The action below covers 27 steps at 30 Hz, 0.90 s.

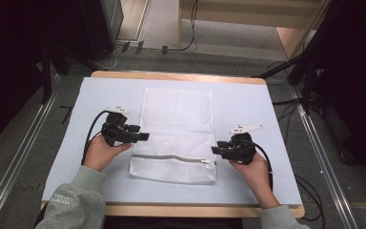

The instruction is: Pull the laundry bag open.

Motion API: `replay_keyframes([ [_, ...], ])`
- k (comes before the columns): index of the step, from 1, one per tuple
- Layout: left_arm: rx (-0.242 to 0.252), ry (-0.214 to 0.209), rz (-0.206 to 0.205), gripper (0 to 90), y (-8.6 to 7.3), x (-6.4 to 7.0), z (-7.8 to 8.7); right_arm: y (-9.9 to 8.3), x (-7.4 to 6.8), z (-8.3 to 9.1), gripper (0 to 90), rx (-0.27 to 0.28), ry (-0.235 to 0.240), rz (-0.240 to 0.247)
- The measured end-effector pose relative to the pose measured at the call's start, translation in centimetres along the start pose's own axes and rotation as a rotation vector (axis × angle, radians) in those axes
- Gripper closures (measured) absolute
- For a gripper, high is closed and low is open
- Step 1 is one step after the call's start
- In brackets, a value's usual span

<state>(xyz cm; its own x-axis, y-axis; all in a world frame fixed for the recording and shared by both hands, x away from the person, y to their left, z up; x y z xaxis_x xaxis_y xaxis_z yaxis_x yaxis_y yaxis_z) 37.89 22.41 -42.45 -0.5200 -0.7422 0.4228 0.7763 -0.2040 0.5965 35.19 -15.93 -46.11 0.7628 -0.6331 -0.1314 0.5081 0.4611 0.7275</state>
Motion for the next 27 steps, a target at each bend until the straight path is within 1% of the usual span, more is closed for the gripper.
replay_keyframes([
  [4, 0.008, -0.012, 0.01, 37.3, 0.2, 0.5, -0.2, -0.5, -0.4, 0.0, 66.0, -0.02, 0.012, 0.002],
  [8, 0.005, -0.013, -0.008, 37.0, 0.3, 1.0, -0.5, -0.7, -0.7, -0.1, 68.2, -0.032, 0.022, 0.0],
  [10, 0.004, -0.016, -0.021, 36.9, 0.3, 1.2, -0.8, -0.9, -0.9, -0.3, 72.0, -0.044, 0.03, -0.008],
  [11, -0.001, -0.017, -0.028, 37.0, 0.3, 1.3, -0.8, -1.0, -1.0, -0.6, 75.6, -0.058, 0.04, -0.014],
  [12, -0.005, -0.016, -0.037, 37.0, 0.4, 1.5, -0.9, -1.0, -1.0, -0.6, 75.6, -0.058, 0.04, -0.014],
  [13, -0.003, -0.015, -0.04, 37.0, 0.4, 1.6, -1.1, -1.1, -1.2, -0.7, 80.4, -0.068, 0.044, -0.01],
  [14, -0.011, -0.018, -0.049, 37.0, 0.4, 1.8, -1.2, -1.1, -1.2, -0.7, 80.4, -0.068, 0.044, -0.01],
  [16, -0.018, -0.02, -0.06, 37.1, 0.4, 2.0, -1.5, -1.2, -1.3, -0.9, 85.8, -0.076, 0.058, -0.01],
  [18, -0.025, -0.024, -0.073, 37.3, 0.4, 2.3, -1.8, -1.3, -1.4, -1.0, 89.3, -0.092, 0.065, -0.016],
  [22, -0.04, -0.028, -0.095, 37.6, 0.3, 2.7, -2.2, -1.5, -1.4, -1.3, 90.0, -0.119, 0.079, -0.023],
  [25, -0.05, -0.043, -0.092, 37.4, 0.3, 3.1, -2.6, -1.5, -1.6, -1.6, 90.0, -0.128, 0.094, -0.019],
  [27, -0.049, -0.041, -0.095, 37.5, 0.3, 3.1, -2.6, -1.5, -1.7, -1.7, 90.0, -0.128, 0.098, -0.013],
])
Point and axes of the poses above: each handheld gripper's, and its own axes: z roughly backward along the jaws, y roughly out of its top, x roughly to its right, the point moved 2 cm from there along -z, roughly forward along the jaws, and after that the axes turned 10 degrees about z, right-handed, at the moved point
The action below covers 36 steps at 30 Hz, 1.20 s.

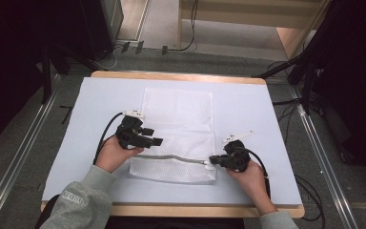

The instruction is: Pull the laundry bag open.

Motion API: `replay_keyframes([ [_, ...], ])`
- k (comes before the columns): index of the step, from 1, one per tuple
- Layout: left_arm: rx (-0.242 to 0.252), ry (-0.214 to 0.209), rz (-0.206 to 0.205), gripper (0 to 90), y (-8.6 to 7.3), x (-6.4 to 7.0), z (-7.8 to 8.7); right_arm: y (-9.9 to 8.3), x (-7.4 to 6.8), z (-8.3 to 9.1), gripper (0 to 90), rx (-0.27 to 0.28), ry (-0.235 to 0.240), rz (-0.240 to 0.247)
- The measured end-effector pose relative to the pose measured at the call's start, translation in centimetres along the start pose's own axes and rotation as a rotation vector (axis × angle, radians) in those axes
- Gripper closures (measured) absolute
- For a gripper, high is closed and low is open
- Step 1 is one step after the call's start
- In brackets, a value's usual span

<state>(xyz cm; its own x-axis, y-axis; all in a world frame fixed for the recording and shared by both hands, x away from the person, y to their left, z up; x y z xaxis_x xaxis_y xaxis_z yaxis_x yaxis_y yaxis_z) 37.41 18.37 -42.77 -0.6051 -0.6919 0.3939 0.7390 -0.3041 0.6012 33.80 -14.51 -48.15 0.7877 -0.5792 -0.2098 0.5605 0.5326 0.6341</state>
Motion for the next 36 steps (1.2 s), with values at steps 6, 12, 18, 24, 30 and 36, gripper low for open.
replay_keyframes([
  [6, 0.001, -0.001, -0.016, 38.0, -0.08, 0.33, -0.19, 0.13, -0.21, -0.26, 90.0, -0.004, 0.011, 0.008],
  [12, -0.009, 0.0, -0.032, 38.2, -0.14, 0.52, -0.44, 0.25, -0.2, -0.17, 90.0, 0.013, 0.024, -0.003],
  [18, -0.014, 0.001, -0.038, 38.5, -0.17, 0.71, -0.57, 0.3, 0.06, -0.52, 90.0, 0.001, 0.011, -0.007],
  [24, -0.017, 0.0, -0.043, 38.6, -0.2, 0.77, -0.66, 0.28, 0.24, -0.7, 90.0, 0.008, 0.025, -0.008],
  [30, -0.018, 0.0, -0.052, 38.8, -0.19, 0.97, -0.65, 0.18, 0.25, -0.67, 90.0, 0.008, 0.041, -0.028],
  [36, -0.017, -0.005, -0.05, 38.8, -0.2, 0.99, -0.73, 0.07, -0.34, -0.6, 90.0, -0.005, 0.103, -0.046],
])
Point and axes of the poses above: each handheld gripper's, and its own axes: z roughly backward along the jaws, y roughly out of its top, x roughly to its right, the point moved 2 cm from there along -z, roughly forward along the jaws, and after that the axes turned 10 degrees about z, right-handed, at the moved point
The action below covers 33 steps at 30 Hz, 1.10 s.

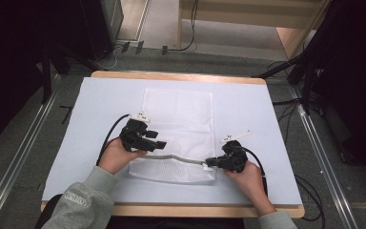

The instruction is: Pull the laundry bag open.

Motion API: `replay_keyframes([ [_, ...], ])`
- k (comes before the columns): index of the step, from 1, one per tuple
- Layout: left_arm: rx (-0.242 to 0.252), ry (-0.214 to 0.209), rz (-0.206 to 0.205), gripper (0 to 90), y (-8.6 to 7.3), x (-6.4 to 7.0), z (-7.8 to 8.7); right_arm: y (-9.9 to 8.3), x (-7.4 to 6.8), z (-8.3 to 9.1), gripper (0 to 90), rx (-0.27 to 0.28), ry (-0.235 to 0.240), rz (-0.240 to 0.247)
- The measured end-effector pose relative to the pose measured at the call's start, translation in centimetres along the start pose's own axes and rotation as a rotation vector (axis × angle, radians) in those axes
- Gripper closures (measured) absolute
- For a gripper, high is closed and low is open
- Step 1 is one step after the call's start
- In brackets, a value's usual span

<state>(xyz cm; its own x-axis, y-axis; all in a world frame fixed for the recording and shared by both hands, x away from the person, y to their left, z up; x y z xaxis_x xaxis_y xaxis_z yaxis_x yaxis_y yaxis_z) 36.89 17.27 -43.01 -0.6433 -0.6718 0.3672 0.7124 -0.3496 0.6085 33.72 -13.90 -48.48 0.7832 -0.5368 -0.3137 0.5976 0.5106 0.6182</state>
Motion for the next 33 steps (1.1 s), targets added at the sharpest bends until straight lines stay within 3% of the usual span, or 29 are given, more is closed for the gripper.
replay_keyframes([
  [4, -0.001, -0.003, -0.005, 38.8, 0.0, 0.2, 0.0, 0.2, -0.4, 0.0, 90.0, 0.005, 0.005, 0.007],
  [7, 0.0, -0.008, -0.008, 38.8, 0.0, 0.4, -0.1, 0.5, -0.8, -0.2, 90.0, 0.015, 0.004, 0.046],
  [14, -0.006, -0.022, -0.026, 39.4, 0.1, 1.4, -0.5, 1.1, -1.7, 0.4, 90.0, 0.059, -0.052, 0.12],
  [27, -0.038, -0.067, -0.08, 42.6, 0.5, 4.0, -2.7, 0.3, -1.2, 0.8, 90.0, 0.029, -0.11, 0.135],
  [33, -0.062, -0.098, -0.091, 47.9, 0.7, 5.1, -4.2, -0.3, -0.9, 0.7, 90.0, 0.012, -0.13, 0.117],
])
Point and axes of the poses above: each handheld gripper's, and its own axes: z roughly backward along the jaws, y roughly out of its top, x roughly to its right, the point moved 2 cm from there along -z, roughly forward along the jaws, and after that the axes turned 10 degrees about z, right-handed, at the moved point
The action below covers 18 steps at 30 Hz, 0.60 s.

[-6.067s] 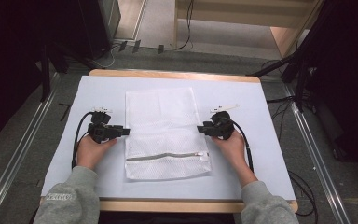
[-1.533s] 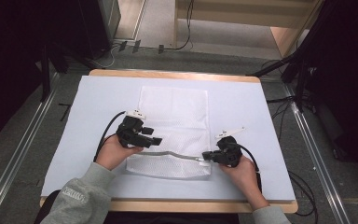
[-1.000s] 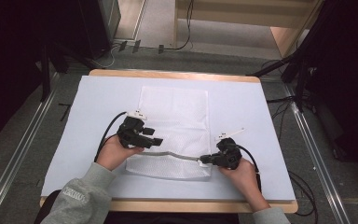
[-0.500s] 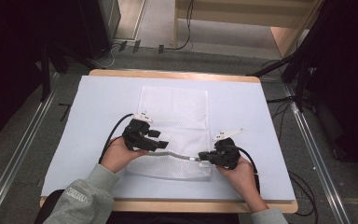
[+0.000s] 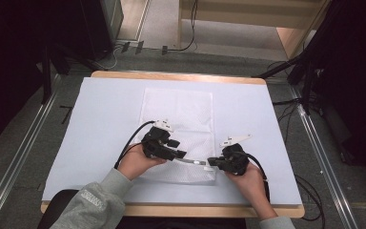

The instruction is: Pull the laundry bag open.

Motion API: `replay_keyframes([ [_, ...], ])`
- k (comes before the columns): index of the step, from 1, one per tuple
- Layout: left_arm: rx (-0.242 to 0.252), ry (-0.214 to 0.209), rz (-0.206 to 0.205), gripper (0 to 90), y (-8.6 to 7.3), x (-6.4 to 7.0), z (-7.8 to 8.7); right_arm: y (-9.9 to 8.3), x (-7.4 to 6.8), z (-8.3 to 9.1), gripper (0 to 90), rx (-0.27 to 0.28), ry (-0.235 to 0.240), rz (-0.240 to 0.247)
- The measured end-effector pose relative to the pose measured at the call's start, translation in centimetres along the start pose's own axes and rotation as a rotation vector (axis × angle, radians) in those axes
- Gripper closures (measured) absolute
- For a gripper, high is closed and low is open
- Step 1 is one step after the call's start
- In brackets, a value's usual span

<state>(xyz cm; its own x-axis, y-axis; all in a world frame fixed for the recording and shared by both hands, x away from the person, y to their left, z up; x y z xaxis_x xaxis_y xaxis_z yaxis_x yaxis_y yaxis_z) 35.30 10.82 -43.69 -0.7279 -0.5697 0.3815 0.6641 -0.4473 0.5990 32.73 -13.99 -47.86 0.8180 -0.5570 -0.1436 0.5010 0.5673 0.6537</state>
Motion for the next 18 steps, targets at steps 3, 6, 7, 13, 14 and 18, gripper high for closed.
replay_keyframes([
  [3, -0.021, -0.009, -0.002, 50.0, 0.1, 0.3, -0.8, -0.1, 0.1, -0.2, 90.0, -0.01, -0.004, 0.0],
  [6, -0.03, -0.012, -0.005, 53.3, 0.1, 0.6, -1.6, -0.1, 0.0, -0.4, 90.0, -0.003, 0.001, 0.004],
  [7, -0.034, -0.009, -0.01, 55.1, 0.1, 0.8, -1.9, -0.1, 0.0, -0.4, 90.0, -0.003, -0.001, 0.01],
  [13, -0.055, -0.037, 0.0, 65.0, 0.1, 1.5, -3.6, -0.2, -0.3, -0.5, 90.0, 0.003, -0.027, 0.045],
  [14, -0.058, -0.045, 0.0, 66.6, 0.1, 1.5, -3.9, -0.2, -0.3, -0.5, 90.0, 0.002, -0.029, 0.045],
  [18, -0.07, -0.046, 0.009, 71.4, 0.0, 1.4, -4.9, -0.2, -0.3, -0.5, 90.0, 0.006, -0.026, 0.044],
])
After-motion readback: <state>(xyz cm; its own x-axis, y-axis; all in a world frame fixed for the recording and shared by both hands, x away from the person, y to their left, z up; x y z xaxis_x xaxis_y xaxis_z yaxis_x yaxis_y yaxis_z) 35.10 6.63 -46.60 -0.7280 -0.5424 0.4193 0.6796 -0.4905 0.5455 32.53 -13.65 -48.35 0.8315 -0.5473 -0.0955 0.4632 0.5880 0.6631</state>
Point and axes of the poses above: each handheld gripper's, and its own axes: z roughly backward along the jaws, y roughly out of its top, x roughly to its right, the point moved 2 cm from there along -z, roughly forward along the jaws, and after that the axes turned 10 degrees about z, right-handed, at the moved point
